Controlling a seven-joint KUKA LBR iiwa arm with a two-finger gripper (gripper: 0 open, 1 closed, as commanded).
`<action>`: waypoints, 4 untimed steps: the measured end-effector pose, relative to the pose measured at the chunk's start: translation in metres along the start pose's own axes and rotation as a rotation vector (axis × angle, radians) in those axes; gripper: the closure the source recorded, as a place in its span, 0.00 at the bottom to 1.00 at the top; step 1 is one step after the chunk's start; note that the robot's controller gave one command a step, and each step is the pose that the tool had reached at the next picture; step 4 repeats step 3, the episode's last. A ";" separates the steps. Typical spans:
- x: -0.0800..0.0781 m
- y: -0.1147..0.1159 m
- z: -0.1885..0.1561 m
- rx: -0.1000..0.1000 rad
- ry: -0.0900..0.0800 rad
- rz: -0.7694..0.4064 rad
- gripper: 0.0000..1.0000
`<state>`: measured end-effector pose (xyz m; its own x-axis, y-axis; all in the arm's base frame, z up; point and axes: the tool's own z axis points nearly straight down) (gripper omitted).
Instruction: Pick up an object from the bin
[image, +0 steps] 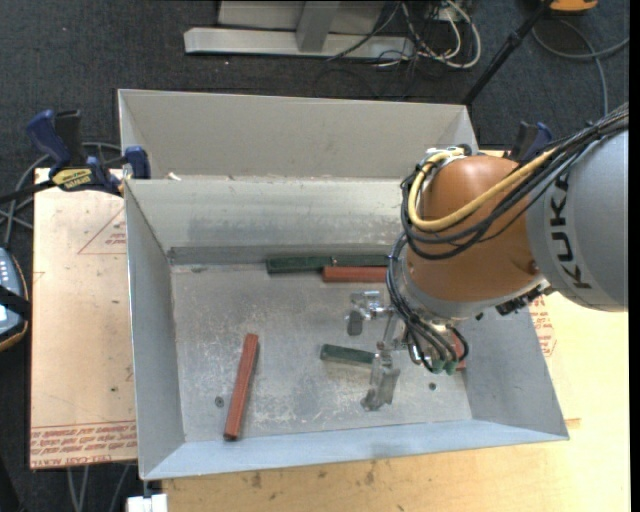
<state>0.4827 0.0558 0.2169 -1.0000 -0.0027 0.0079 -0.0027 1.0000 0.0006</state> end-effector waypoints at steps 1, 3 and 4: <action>-0.074 -0.034 0.151 0.000 -0.005 -0.086 0.00; -0.079 -0.006 0.002 0.000 -0.020 -0.104 1.00; -0.079 -0.006 0.002 0.000 -0.020 -0.104 1.00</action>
Offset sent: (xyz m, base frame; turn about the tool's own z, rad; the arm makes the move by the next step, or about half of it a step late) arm 0.0731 -0.0332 -0.1469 -0.0883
